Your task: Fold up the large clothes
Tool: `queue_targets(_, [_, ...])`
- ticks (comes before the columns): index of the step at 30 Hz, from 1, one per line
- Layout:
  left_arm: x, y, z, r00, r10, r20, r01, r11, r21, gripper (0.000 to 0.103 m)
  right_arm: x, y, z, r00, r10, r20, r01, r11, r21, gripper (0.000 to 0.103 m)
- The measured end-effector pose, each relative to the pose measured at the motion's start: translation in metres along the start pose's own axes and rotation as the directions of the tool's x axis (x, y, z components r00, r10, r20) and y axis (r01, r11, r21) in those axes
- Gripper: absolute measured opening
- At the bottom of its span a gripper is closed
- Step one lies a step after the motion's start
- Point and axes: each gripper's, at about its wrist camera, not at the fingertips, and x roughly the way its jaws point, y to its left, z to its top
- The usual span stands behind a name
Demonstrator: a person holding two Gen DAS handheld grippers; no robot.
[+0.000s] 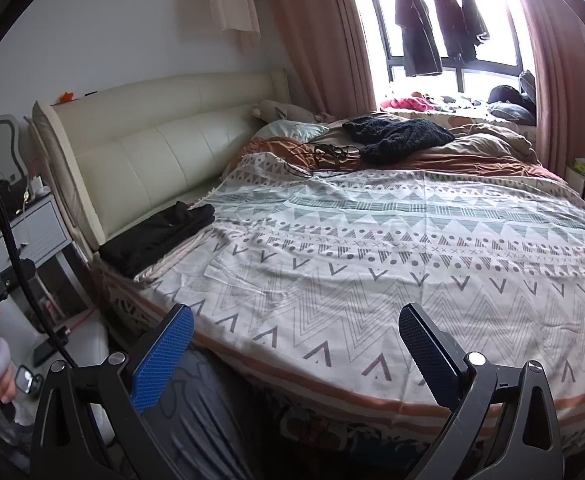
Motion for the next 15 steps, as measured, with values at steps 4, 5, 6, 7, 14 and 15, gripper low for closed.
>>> queue_targets(4, [-0.0011, -0.0006, 0.0005, 1.000, -0.002, 0.001, 0.002, 1.000, 0.002, 0.103, -0.0003, -0.0007, -0.0012, 1.000, -0.005, -0.001, 0.005, 1.000, 0.006, 0.103])
queue_targets(5, [-0.0010, -0.0007, 0.0001, 1.000, -0.002, 0.002, 0.002, 1.000, 0.001, 0.103, -0.0003, -0.0013, -0.0010, 1.000, -0.006, -0.001, 0.006, 1.000, 0.007, 0.103])
queue_targets(6, [-0.0013, -0.0008, 0.0002, 1.000, -0.003, 0.005, 0.003, 1.000, 0.001, 0.103, -0.0006, -0.0018, -0.0011, 1.000, -0.008, 0.000, 0.008, 1.000, 0.009, 0.103])
queue_targets(7, [-0.0016, -0.0009, 0.0002, 1.000, -0.003, 0.008, 0.003, 1.000, 0.000, 0.103, -0.0007, -0.0022, -0.0011, 1.000, -0.008, 0.001, 0.008, 1.000, 0.011, 0.103])
queue_targets(14, [-0.0027, 0.0008, -0.0001, 1.000, -0.002, 0.010, 0.002, 1.000, 0.001, 0.102, -0.0031, -0.0030, -0.0019, 1.000, -0.011, 0.005, 0.011, 1.000, 0.021, 0.103])
queue_targets(15, [-0.0032, 0.0011, -0.0003, 1.000, -0.001, 0.012, 0.001, 1.000, 0.002, 0.102, -0.0031, -0.0032, -0.0021, 1.000, -0.011, 0.004, 0.011, 1.000, 0.021, 0.103])
